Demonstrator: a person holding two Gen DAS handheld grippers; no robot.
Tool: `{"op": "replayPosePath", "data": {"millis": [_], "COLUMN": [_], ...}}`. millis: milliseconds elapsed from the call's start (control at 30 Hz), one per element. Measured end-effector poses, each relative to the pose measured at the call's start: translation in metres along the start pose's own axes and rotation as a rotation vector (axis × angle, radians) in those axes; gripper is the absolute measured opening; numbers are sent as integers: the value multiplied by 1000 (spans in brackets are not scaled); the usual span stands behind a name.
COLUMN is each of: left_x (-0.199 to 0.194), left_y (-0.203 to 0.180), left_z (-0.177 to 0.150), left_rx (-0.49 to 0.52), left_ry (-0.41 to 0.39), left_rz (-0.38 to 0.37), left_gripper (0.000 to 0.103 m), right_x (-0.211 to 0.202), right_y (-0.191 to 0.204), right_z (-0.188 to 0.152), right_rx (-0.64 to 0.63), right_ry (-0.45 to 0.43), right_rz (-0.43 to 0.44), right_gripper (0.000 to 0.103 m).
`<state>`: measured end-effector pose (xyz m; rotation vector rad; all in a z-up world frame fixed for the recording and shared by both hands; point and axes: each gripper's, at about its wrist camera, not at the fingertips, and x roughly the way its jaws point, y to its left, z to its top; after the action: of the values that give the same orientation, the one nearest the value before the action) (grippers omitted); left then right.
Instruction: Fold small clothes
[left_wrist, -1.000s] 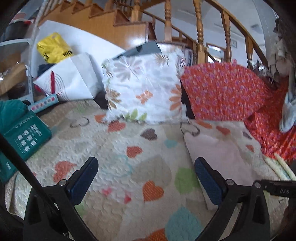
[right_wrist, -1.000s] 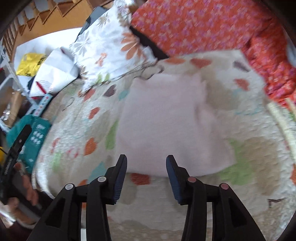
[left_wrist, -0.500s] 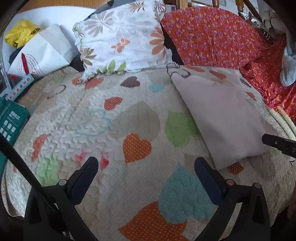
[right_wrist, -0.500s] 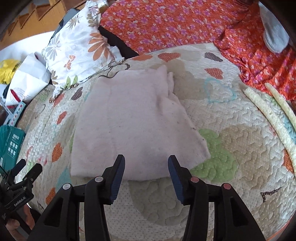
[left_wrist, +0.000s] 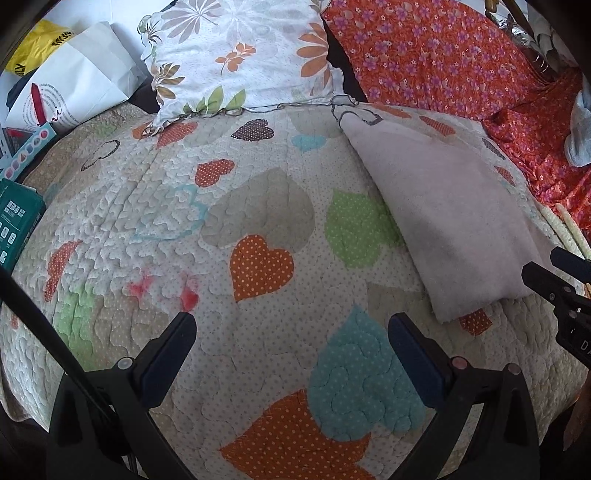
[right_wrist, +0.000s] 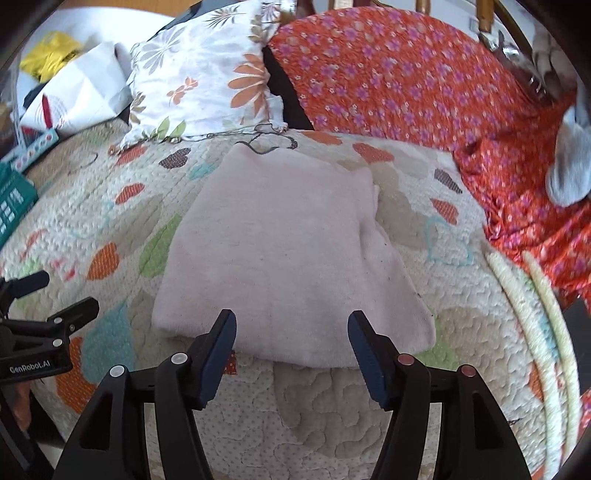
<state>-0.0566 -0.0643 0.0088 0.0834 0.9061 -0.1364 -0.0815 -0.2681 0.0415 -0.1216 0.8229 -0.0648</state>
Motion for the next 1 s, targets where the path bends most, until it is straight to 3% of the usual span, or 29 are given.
{"op": "replayPosePath", "data": {"millis": [400, 667, 1000], "left_x": [12, 31, 36], "left_y": [0, 6, 3], "left_z": [-4, -11, -15], "left_rx": [-6, -47, -38], "left_ry": [55, 144, 156], "left_rz": [-9, -35, -25], "left_gripper": [103, 103, 103], "right_x": [5, 6, 6], "right_y": [-17, -15, -14], "right_z": [-1, -3, -3], "right_rx": [78, 73, 66], "right_ry": [29, 32, 32], "right_rz": [19, 15, 13], "right_gripper": [72, 72, 75]}}
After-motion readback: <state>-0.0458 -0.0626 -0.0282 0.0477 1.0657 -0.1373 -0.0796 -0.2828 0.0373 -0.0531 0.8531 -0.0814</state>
